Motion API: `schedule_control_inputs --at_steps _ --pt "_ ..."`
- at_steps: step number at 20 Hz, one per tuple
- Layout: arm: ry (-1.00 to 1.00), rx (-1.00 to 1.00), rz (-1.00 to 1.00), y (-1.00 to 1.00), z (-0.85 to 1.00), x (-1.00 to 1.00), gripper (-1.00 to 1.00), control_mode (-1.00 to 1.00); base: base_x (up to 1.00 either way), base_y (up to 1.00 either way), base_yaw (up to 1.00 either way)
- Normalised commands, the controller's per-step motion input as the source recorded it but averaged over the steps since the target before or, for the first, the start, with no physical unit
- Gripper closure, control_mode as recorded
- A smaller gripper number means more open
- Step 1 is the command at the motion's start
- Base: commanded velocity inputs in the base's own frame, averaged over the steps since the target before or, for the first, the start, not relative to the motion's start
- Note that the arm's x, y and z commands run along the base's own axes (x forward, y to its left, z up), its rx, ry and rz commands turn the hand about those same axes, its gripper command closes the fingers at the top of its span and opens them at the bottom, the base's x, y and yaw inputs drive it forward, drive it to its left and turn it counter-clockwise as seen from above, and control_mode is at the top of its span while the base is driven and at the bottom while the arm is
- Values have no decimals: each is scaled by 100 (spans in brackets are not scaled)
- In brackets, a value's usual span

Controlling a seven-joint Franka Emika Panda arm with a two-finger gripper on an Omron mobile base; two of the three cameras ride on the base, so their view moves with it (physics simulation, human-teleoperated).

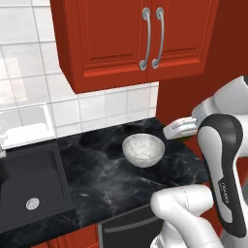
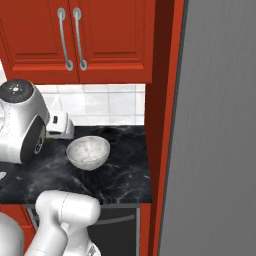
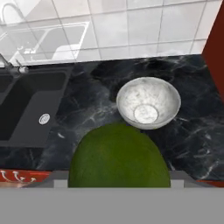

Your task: Take the fish, mushroom, and lime from the freezer and place them in the bowl on the counter.

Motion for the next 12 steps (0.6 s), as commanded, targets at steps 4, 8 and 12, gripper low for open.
schedule_control_inputs --at_steps 4,8,12 --pt "8 -1 0 0 -36 21 100 -100 0 0 0" --pt "7 0 0 0 -39 27 100 -100 0 0 0" --pt "1 0 0 0 -43 23 100 -100 0 0 0"
